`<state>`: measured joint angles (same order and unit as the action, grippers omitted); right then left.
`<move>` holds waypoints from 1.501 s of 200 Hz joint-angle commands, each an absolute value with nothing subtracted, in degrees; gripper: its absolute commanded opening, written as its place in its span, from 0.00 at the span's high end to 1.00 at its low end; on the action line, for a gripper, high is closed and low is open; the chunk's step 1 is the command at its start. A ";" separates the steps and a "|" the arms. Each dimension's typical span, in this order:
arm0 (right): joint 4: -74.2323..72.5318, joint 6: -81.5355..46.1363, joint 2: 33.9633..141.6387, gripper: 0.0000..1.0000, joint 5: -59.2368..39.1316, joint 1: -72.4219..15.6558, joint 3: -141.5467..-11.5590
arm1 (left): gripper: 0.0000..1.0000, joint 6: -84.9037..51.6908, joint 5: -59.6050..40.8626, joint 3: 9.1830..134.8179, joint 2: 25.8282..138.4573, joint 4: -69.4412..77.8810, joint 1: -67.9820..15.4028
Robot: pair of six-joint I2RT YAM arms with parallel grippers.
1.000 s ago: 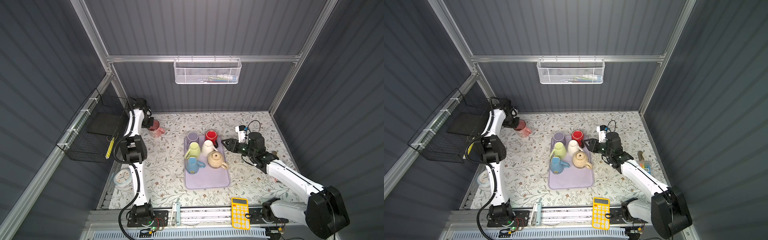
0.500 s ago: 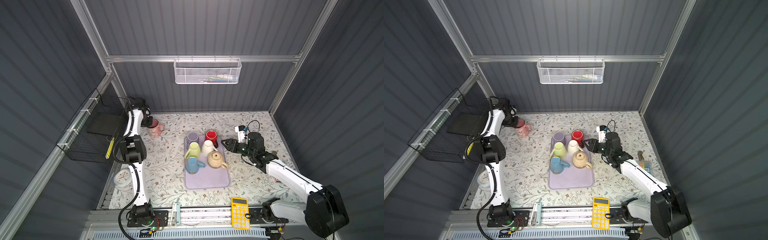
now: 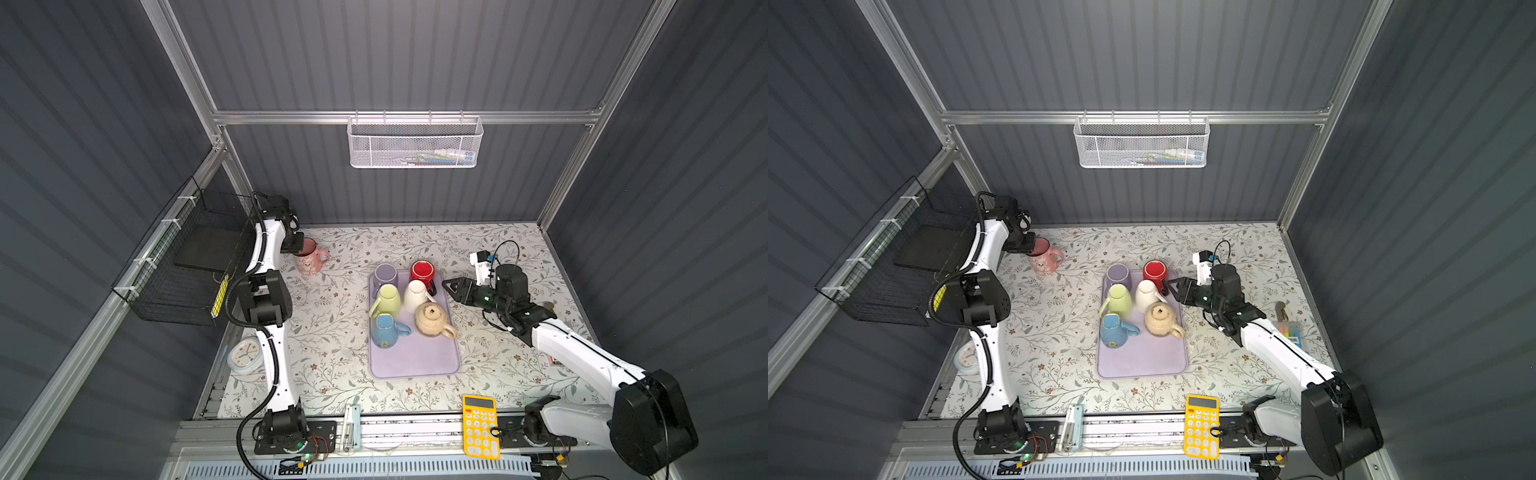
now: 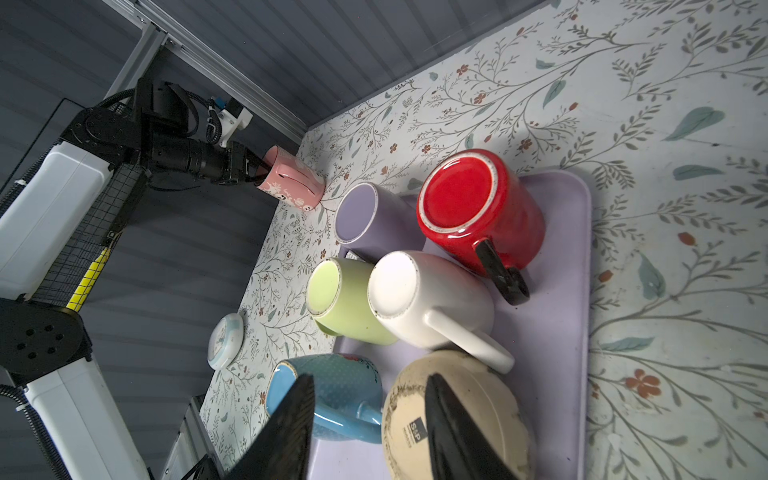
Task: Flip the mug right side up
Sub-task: 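Lower the pink mug upright onto the table with the left gripper, then open and lift the left gripper off the pink mug while the right nears the tray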
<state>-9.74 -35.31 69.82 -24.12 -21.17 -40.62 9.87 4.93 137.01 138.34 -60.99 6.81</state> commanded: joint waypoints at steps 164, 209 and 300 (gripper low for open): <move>8.26 -21.39 69.24 0.50 -21.18 -21.45 -49.47 | 0.64 9.84 -0.86 119.20 118.18 -51.49 2.28; 15.76 -13.34 69.04 0.49 -20.42 -21.44 -51.64 | 0.65 10.90 -0.42 116.43 113.51 -49.76 -2.37; 20.63 -1.71 70.05 0.50 -15.43 -24.70 -49.13 | 0.65 11.83 -2.55 97.74 95.20 -43.62 -10.91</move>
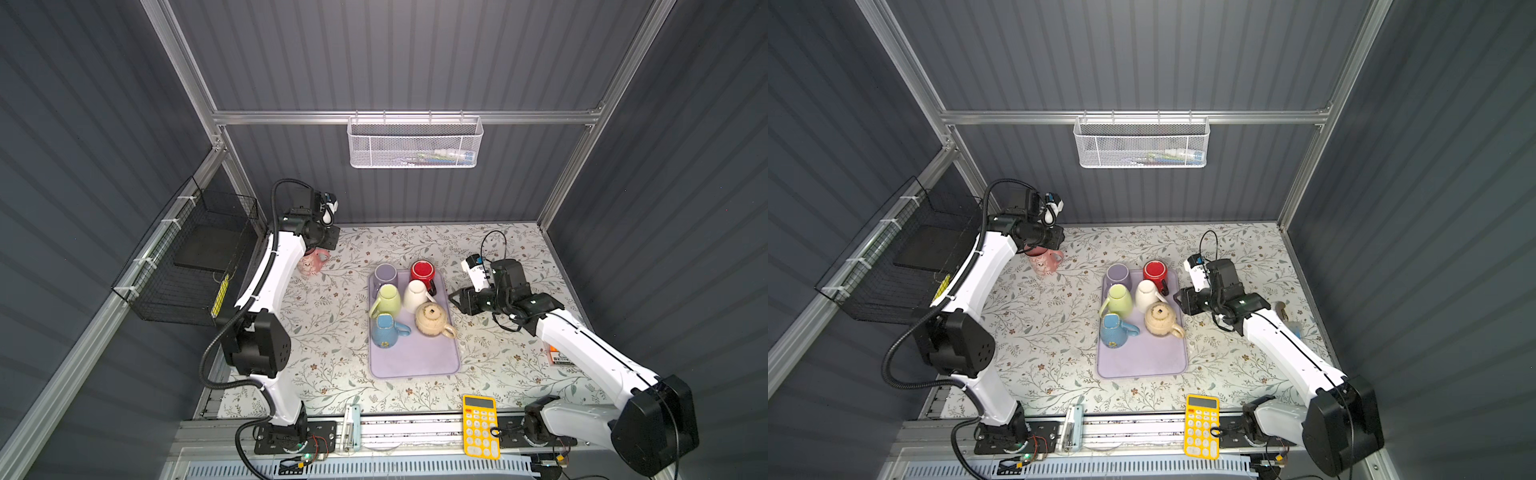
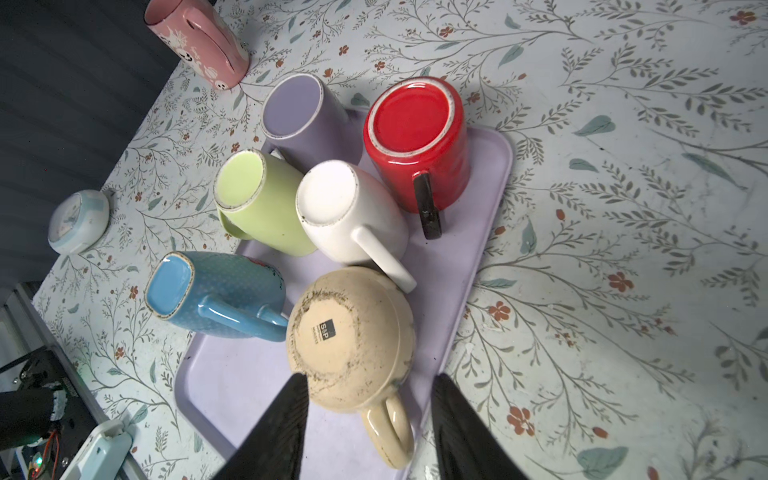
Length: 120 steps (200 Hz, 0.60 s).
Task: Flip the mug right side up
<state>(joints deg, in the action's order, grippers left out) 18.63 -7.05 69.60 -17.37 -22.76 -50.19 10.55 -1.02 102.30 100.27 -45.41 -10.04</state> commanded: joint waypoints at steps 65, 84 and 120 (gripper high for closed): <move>24.96 6.86 70.40 0.48 -15.47 -26.98 -48.34 | 0.63 11.69 -15.37 75.07 77.05 -30.49 -14.83; 27.60 9.40 70.87 0.48 -15.06 -27.28 -49.07 | 0.63 10.29 -16.19 72.19 75.78 -31.14 -15.84; 30.37 13.98 72.15 0.48 -12.74 -27.61 -48.47 | 0.62 10.66 -17.49 66.53 72.43 -28.94 -19.03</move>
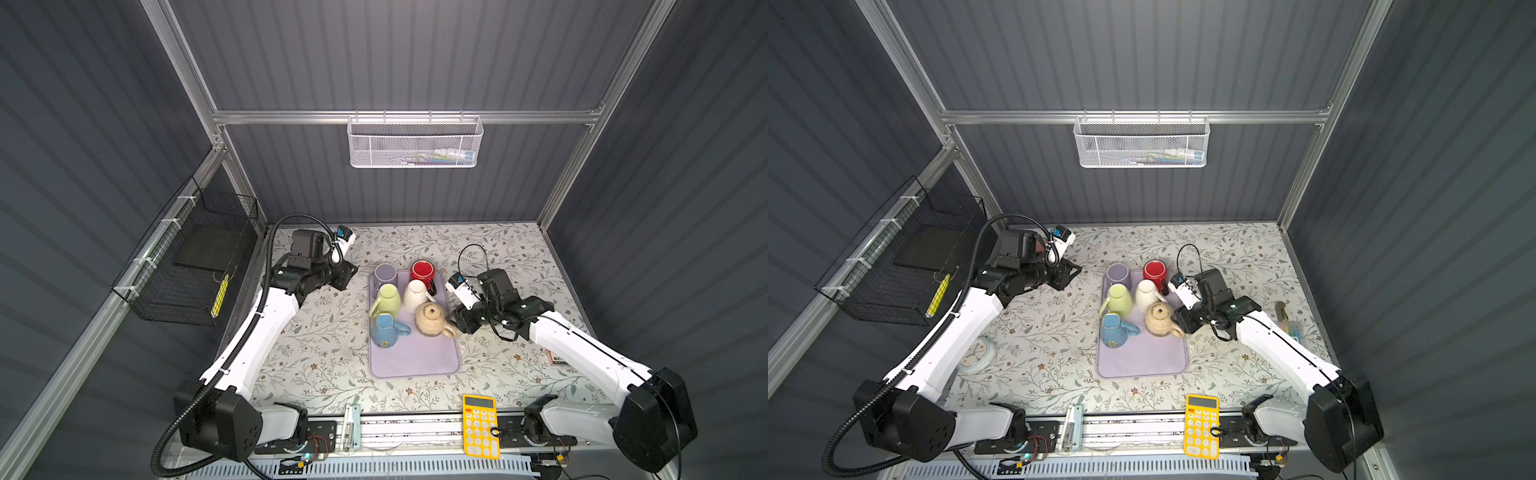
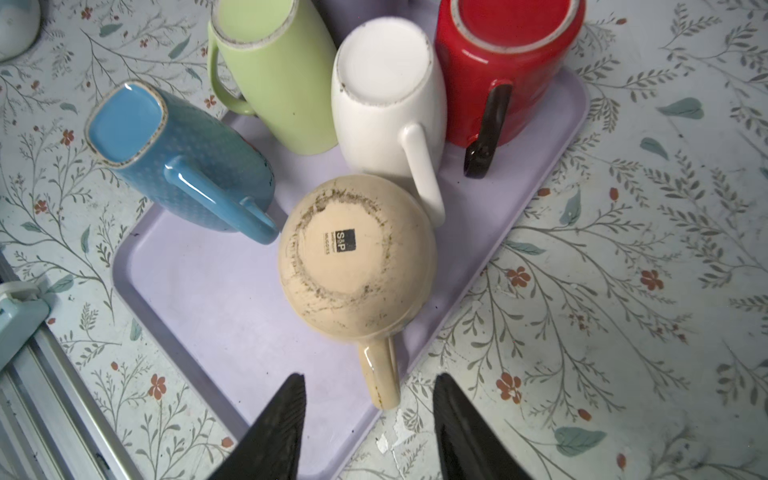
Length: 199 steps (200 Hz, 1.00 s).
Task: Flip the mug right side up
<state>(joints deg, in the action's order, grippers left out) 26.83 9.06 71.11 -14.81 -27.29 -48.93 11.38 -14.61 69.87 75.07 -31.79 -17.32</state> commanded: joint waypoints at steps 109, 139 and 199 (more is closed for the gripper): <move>28.83 14.44 80.80 0.47 -12.22 -30.05 -46.93 | 0.62 8.96 -27.55 55.39 69.76 -19.31 -21.48; 27.46 14.44 82.83 0.47 -12.22 -30.64 -46.85 | 0.62 9.01 -27.60 55.35 69.74 -18.78 -21.62; 26.32 14.44 87.48 0.47 -12.22 -31.97 -48.08 | 0.62 9.38 -26.96 54.98 69.17 -18.75 -21.62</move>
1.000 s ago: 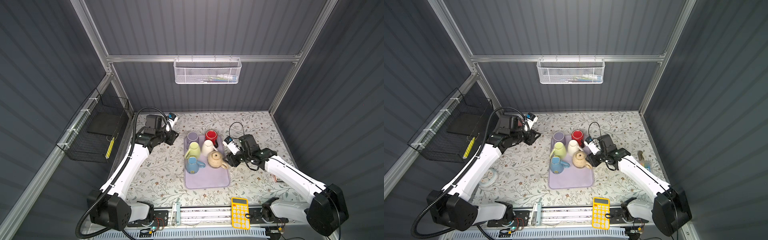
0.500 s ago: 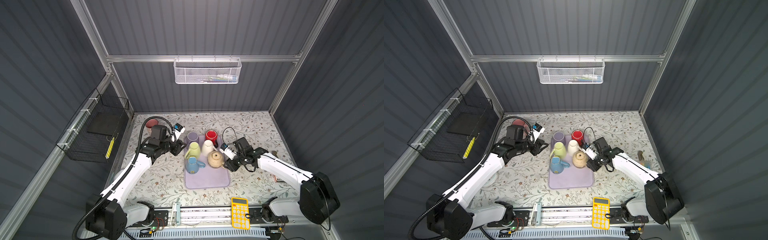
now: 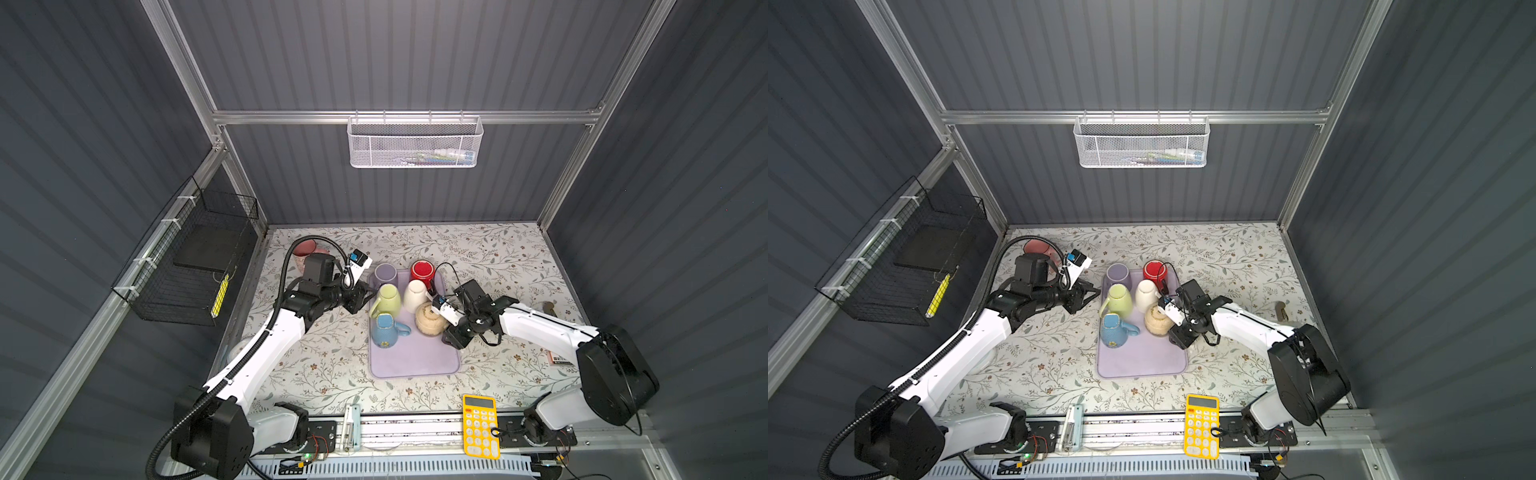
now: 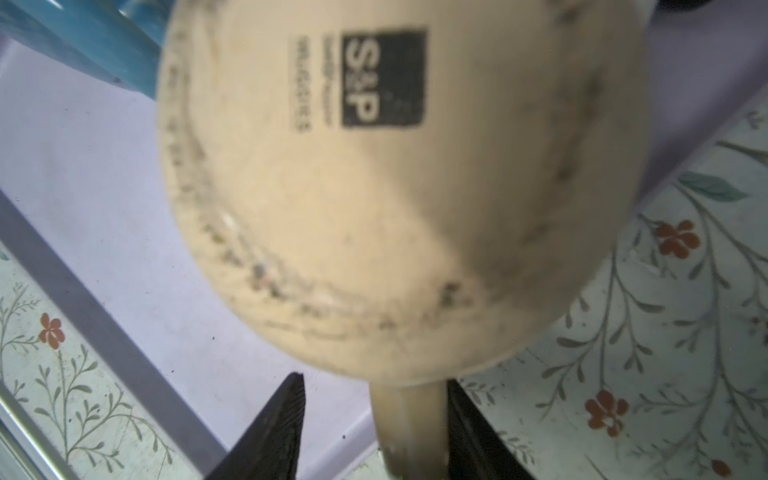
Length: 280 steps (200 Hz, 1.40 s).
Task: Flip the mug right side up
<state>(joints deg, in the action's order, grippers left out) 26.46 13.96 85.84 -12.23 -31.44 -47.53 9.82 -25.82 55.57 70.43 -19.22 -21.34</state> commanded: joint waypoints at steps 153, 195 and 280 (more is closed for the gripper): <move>20.87 14.44 82.61 0.47 -12.22 -32.82 -44.82 | 0.64 10.38 -26.87 55.45 69.53 -20.04 -21.80; 20.80 14.44 83.67 0.47 -12.22 -33.29 -45.02 | 0.64 10.55 -26.43 55.39 69.27 -20.21 -21.80; 29.20 14.44 73.51 0.47 -12.22 -28.96 -47.09 | 0.64 10.84 -26.02 55.20 68.91 -20.30 -21.88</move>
<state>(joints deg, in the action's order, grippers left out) 24.58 14.00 79.00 -12.21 -31.81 -45.41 9.91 -25.76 55.53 70.28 -19.27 -21.45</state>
